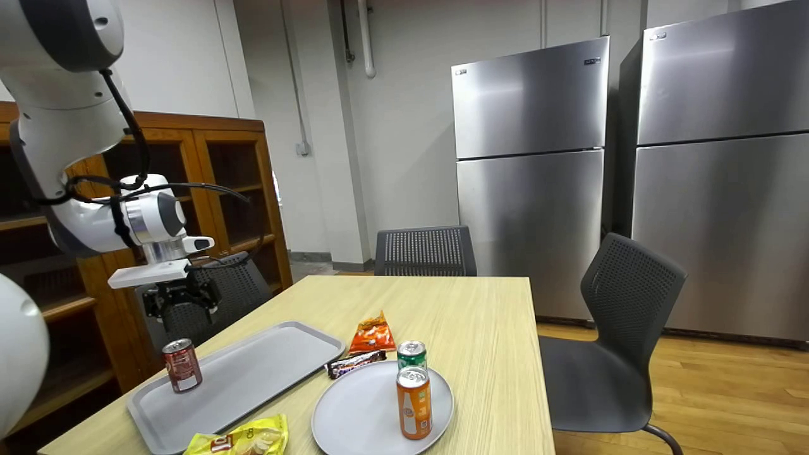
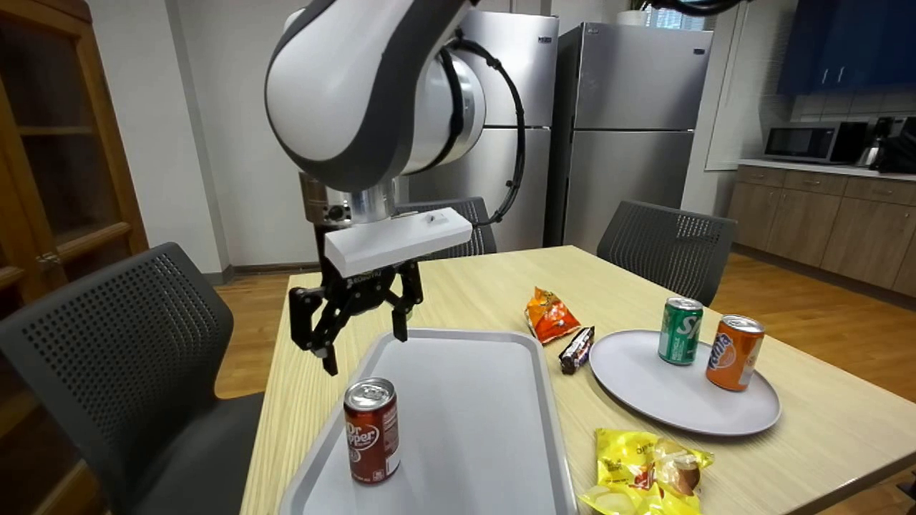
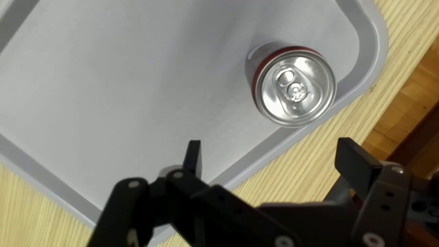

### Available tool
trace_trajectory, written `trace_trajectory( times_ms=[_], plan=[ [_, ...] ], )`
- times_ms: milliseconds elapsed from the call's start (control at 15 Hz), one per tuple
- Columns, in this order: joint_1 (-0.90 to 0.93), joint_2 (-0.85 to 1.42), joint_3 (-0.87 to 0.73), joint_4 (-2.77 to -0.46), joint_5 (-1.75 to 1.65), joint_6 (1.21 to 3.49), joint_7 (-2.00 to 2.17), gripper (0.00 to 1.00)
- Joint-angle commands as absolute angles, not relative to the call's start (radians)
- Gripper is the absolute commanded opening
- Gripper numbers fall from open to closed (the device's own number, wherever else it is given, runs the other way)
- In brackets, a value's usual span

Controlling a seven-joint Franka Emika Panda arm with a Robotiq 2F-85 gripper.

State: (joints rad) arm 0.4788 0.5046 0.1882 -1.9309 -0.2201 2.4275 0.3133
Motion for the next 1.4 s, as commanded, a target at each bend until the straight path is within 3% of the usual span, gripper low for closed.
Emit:
trace_trajectory(
  times_ms=[0, 1333],
  plan=[
    [0.449, 0.428, 0.176, -1.977, -0.208, 2.419, 0.296, 1.0],
    [0.178, 0.121, 0.074, -2.316, -0.139, 2.506, 0.275, 1.0]
  ],
)
